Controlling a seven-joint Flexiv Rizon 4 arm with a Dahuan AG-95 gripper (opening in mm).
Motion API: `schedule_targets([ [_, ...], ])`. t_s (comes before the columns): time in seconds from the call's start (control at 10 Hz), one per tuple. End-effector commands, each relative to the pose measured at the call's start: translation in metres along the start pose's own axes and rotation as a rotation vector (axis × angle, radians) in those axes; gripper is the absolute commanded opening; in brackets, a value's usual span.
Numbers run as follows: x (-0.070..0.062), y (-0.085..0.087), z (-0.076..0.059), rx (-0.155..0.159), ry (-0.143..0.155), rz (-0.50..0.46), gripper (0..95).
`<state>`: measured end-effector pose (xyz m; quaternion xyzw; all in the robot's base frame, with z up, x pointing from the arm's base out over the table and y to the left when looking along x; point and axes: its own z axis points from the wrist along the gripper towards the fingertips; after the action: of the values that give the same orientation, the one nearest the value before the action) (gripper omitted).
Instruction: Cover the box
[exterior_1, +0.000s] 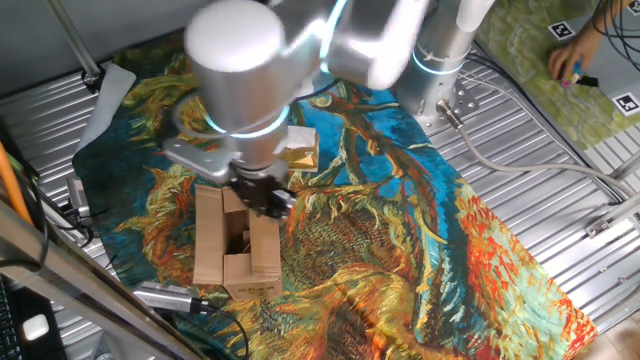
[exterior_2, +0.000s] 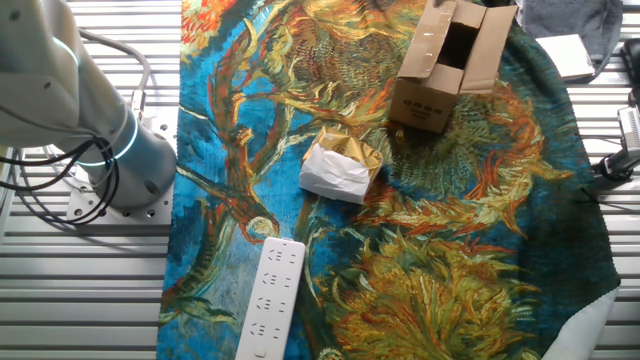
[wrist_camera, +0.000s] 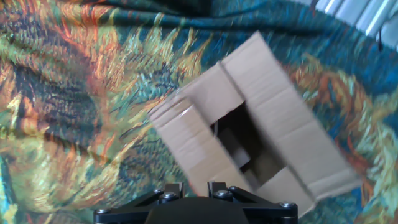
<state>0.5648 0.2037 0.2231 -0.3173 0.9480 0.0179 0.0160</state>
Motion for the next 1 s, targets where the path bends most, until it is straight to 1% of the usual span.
schedule_targets([
  [0.1,-0.012,-0.034,0.000,-0.001,0.009,-0.053,19.0],
  [0.2,-0.017,-0.053,-0.001,-0.002,0.007,-0.080,19.0],
  [0.4,-0.023,-0.075,-0.004,0.001,0.007,-0.086,19.0],
  [0.5,-0.027,-0.084,-0.006,0.005,0.012,-0.106,19.0],
  [0.6,-0.031,-0.093,-0.007,0.009,0.013,-0.117,19.0],
  [0.7,-0.032,-0.096,-0.008,0.019,0.011,-0.117,19.0],
  [0.8,-0.036,-0.102,-0.008,0.022,0.005,-0.101,19.0],
  [0.9,-0.042,-0.108,-0.008,0.016,0.005,-0.092,19.0],
  [1.0,-0.044,-0.110,-0.008,0.014,0.002,-0.102,19.0],
])
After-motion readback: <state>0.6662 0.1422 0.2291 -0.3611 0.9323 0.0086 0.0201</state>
